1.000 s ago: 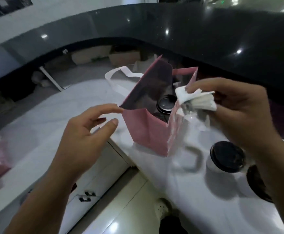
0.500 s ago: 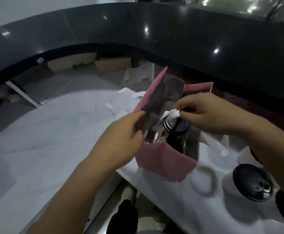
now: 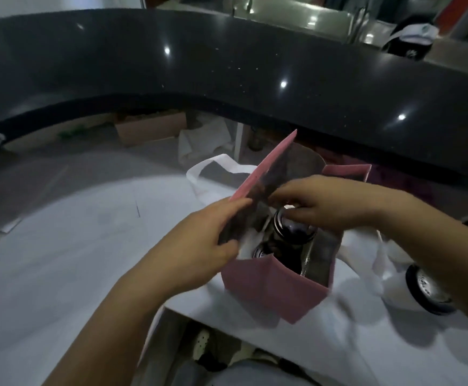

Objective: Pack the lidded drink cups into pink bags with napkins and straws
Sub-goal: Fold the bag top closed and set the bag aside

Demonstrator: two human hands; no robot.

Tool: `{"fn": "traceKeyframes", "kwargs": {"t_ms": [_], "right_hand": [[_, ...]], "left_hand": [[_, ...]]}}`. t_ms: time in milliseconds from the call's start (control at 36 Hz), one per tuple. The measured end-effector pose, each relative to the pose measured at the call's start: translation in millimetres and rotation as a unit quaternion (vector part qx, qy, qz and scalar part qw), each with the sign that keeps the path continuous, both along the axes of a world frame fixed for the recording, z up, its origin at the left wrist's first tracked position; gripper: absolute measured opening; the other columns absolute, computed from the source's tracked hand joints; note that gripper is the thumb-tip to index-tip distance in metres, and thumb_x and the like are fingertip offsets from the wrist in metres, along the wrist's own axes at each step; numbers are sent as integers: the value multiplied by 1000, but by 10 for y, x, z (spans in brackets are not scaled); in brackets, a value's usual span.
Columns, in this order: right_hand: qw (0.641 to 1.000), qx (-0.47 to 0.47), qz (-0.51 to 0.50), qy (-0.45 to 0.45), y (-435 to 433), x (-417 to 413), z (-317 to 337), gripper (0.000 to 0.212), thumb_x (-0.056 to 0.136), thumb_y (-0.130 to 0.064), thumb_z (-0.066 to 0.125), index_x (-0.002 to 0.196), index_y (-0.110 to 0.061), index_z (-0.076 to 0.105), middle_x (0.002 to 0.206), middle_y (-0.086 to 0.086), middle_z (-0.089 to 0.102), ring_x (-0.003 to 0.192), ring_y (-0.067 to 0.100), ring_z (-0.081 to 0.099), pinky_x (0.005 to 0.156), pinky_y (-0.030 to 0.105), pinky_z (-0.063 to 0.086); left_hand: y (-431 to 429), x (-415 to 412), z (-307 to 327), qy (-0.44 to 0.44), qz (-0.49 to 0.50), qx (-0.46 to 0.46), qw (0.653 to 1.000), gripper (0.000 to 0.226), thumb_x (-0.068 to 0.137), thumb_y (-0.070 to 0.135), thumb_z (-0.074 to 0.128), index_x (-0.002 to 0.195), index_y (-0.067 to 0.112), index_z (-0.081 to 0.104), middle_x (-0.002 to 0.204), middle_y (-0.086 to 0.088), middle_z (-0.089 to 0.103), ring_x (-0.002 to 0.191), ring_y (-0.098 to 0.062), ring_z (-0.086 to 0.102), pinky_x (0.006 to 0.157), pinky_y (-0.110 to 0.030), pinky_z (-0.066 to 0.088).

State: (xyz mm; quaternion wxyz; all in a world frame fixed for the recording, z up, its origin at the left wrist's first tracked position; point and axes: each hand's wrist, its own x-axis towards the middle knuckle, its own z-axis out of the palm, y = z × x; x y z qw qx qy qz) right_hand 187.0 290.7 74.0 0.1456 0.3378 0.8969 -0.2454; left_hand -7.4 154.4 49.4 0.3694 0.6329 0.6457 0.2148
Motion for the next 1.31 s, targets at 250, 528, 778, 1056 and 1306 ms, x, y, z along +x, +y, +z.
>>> {"fn": "traceKeyframes", "kwargs": {"t_ms": [250, 528, 778, 1056, 1306], "right_hand": [[808, 101, -387, 433, 59, 653, -71, 18, 96, -24, 64, 113, -20, 67, 108, 0, 64, 101, 7, 65, 74, 28, 60], [617, -141, -590, 502, -439, 1136, -827, 59, 100, -59, 30, 109, -20, 72, 85, 7, 64, 84, 22, 60, 93, 47, 49], [659, -215, -502, 517, -800, 1313, -1175, 84, 75, -88, 42, 129, -28, 63, 133, 1, 64, 128, 19, 55, 113, 55, 33], [757, -161, -411, 482, -1022, 1351, -1251, 22, 70, -52, 66, 89, -42, 71, 93, -6, 71, 88, 8, 65, 76, 19, 51], [812, -177, -337, 443, -1155, 1655, -1210, 59, 68, -26, 80, 122, -45, 66, 113, -2, 59, 109, 16, 60, 92, 29, 50]], "left_hand": [[534, -348, 28, 4, -97, 21, 995, 81, 92, -13, 33, 122, 58, 58, 112, 49, 41, 102, 21, 44, 71, 8, 37], [524, -53, -245, -280, 153, 172, 932, 75, 88, 37, 69, 146, 54, 25, 137, 19, 49, 129, -1, 47, 105, -31, 41], [-313, 76, -1027, -446, 197, 4, 873, 105, 42, 74, 84, 134, 65, 33, 149, 28, 32, 142, -9, 35, 114, -49, 34], [-573, 423, -1015, -229, 132, -52, 963, 100, 48, 74, 81, 131, 72, 25, 151, 23, 39, 134, -7, 46, 101, -25, 47], [-749, 469, -805, -180, 129, -12, 975, 82, 67, 36, 86, 120, 66, 32, 113, 56, 42, 107, 26, 47, 77, -5, 49]]}}
